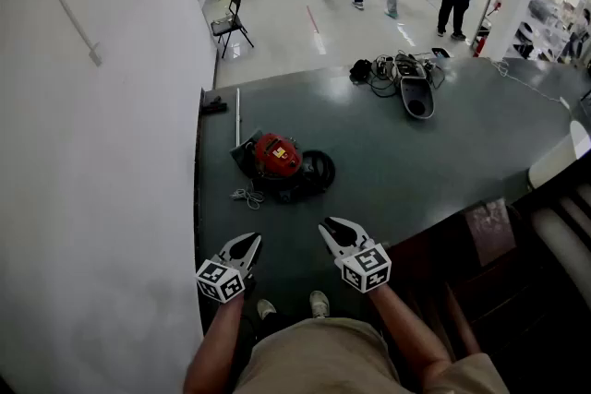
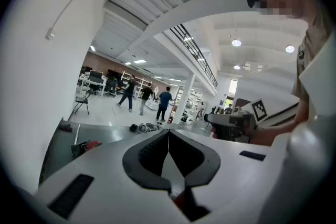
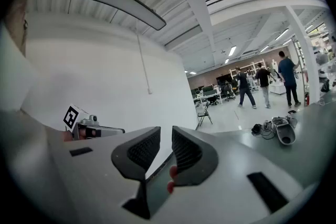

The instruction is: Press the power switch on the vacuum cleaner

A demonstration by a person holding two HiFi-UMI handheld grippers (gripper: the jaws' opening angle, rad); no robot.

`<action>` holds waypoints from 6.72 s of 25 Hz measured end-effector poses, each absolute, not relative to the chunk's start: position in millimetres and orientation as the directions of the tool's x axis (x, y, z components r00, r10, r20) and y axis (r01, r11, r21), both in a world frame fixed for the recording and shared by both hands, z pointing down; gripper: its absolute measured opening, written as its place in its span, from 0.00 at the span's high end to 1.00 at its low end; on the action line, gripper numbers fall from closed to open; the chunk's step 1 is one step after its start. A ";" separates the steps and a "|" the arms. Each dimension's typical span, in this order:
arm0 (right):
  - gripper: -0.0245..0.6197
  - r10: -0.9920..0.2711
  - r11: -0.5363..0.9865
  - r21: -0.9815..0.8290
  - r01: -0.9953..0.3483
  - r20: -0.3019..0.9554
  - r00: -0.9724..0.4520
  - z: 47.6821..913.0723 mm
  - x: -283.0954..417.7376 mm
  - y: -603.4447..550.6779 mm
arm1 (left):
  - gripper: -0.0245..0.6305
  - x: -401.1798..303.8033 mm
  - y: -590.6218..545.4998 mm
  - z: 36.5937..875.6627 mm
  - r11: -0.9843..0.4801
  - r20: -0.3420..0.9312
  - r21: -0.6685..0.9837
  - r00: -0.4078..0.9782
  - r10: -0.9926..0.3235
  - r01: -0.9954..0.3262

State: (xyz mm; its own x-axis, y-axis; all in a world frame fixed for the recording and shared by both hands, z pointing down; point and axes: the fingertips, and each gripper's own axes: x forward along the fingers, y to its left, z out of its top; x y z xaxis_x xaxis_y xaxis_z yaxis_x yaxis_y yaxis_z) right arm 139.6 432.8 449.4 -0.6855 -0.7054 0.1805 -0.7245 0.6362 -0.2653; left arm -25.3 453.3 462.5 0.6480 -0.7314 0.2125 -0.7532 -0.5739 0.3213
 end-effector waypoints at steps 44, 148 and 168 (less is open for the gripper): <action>0.93 -0.674 0.587 -0.409 -0.699 0.233 -0.701 478.5 58.3 261.8 | 0.95 -104.3 278.3 505.3 -0.561 0.253 0.423 0.687 -0.681 -0.712; 0.95 0.038 0.372 -0.491 -0.788 0.856 -0.515 1155.7 -79.3 -164.9 | 0.95 -145.8 -119.8 977.9 -0.343 0.680 0.544 0.642 -0.354 -0.766; 0.95 -0.474 0.602 -0.481 -0.637 0.427 -0.770 629.0 -9.4 -222.6 | 0.95 -158.8 -185.8 558.5 -0.626 0.477 0.320 0.692 -0.542 -0.711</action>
